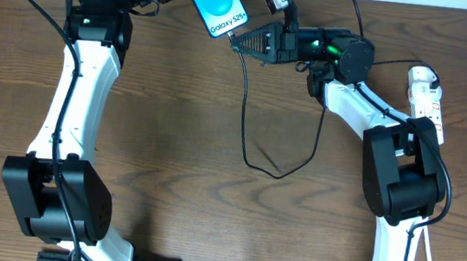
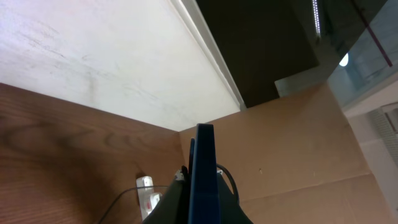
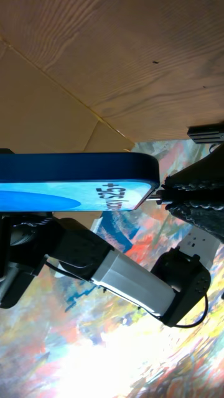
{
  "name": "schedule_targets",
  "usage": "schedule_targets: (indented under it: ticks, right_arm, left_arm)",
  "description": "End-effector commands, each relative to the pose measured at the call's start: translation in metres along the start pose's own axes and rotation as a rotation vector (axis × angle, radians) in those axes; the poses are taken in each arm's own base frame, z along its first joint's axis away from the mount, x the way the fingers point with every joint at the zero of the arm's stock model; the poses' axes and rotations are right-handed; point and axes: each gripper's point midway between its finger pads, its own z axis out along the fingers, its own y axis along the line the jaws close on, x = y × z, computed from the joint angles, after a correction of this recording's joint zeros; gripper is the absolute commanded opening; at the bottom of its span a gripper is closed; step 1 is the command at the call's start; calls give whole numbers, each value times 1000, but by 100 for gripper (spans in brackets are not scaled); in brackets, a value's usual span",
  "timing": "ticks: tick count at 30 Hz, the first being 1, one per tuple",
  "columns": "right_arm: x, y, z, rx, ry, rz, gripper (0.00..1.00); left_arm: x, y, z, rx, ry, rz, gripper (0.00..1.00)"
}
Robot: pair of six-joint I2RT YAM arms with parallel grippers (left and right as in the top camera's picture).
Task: Plug charger to phone and switch on socket
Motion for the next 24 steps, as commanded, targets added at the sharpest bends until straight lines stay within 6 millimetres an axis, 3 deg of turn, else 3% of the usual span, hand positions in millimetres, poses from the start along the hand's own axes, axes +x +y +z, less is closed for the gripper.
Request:
schedule_targets:
  ticks: [1,24]
  right_arm:
    - [-12,23,-1,-35,-50,-83,1]
    - [-18,23,-8,-33,-74,-87,1]
  left_arm:
    - [3,-9,2,24,17,7,8]
    - [10,-12,5,35,42,-13,7]
